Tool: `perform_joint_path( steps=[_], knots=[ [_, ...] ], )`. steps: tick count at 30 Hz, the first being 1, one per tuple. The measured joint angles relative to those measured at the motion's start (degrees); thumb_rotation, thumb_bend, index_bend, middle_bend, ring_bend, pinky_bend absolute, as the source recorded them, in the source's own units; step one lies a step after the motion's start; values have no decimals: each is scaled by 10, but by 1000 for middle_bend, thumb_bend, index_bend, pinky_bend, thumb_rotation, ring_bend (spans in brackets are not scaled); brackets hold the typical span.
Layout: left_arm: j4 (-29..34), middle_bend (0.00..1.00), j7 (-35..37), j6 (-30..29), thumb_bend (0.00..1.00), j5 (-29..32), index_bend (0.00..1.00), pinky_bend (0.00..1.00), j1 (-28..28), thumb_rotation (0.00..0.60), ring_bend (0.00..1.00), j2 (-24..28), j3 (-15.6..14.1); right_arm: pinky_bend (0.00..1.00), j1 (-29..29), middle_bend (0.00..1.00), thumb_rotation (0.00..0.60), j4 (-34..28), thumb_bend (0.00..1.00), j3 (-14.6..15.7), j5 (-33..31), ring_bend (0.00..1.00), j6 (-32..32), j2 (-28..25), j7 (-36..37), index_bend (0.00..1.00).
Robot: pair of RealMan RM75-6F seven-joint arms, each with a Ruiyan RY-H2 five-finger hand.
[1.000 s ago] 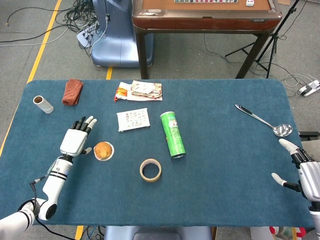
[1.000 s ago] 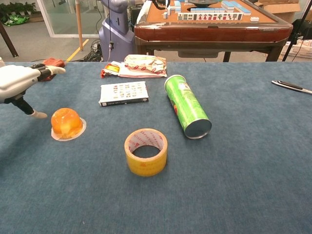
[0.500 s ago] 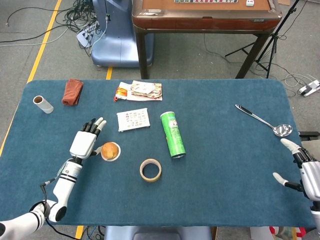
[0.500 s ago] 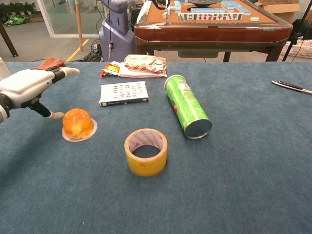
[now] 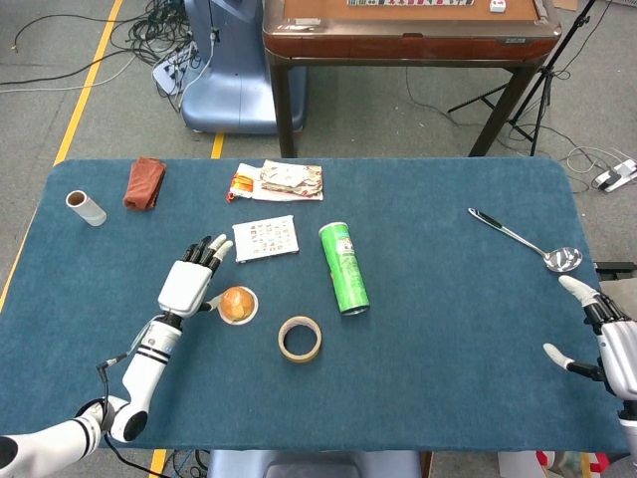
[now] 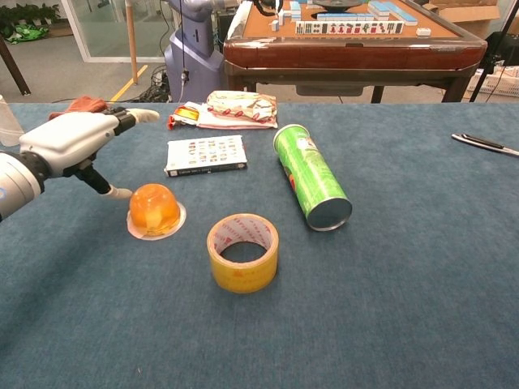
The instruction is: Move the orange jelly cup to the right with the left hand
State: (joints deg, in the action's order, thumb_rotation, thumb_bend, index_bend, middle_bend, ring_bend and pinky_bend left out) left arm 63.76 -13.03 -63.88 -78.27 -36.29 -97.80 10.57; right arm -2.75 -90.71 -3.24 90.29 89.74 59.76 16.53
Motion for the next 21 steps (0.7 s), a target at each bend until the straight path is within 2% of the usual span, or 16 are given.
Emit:
perform_joint_path(
  steps=[10,21],
  knots=[
    [48,0,-55,0,0,12,0,127,-13,600,0,-6,6,464,1,198,600,1,120,-2,-2,185,2,-4,12,152],
    [102,0,-105,-2,0,37,0,127,4,600,0,30,-10,464,4,198,600,2,120,-2,3,185,9,-8,22,152]
  ],
)
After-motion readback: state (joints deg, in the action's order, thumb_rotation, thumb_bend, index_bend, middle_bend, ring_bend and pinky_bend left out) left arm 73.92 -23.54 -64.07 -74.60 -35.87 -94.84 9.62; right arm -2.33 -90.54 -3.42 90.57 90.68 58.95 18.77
